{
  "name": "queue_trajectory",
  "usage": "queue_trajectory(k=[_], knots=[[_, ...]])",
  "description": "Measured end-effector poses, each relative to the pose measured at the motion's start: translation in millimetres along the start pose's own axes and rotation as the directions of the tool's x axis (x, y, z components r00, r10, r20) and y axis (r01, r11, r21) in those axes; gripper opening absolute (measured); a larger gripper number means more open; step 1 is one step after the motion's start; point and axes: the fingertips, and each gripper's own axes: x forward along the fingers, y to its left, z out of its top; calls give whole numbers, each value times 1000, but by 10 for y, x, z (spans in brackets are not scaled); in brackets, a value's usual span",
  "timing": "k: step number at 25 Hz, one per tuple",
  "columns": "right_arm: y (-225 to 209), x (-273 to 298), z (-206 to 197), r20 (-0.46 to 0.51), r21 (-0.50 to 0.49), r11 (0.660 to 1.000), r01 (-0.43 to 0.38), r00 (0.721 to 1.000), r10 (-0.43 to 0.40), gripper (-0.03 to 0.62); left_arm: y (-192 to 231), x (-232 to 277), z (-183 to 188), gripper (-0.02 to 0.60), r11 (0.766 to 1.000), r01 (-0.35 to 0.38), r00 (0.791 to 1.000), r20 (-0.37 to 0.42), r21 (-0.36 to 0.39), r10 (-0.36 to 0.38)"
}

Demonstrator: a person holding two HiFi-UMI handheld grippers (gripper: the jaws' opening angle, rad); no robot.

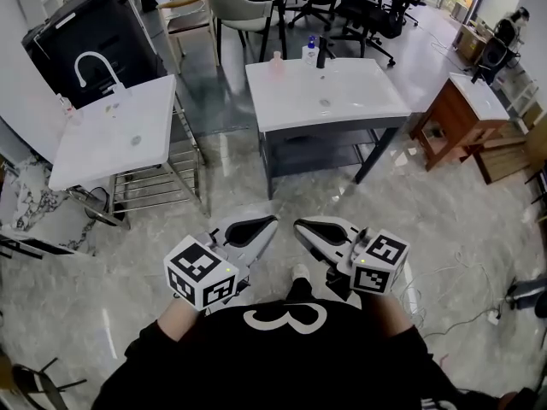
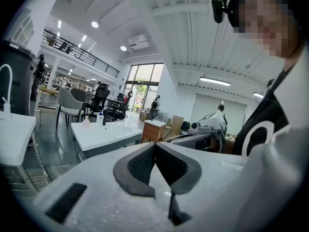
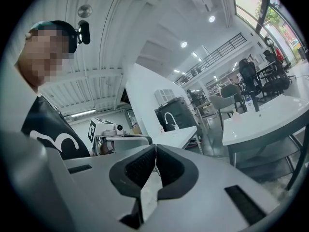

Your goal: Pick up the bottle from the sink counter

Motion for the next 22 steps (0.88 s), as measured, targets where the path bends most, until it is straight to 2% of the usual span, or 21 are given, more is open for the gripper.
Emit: queue_trajectory(k=[13,22], knots=[[-1240,-44,483,0,39,999,-35,999,35,14,549,1129,317,15,999,-35,999,-30,-23,34],[-1879,-218,788,4,34,997,-62,998,62,14,743,1792,545,15,998,-68,997,-33,-12,68]])
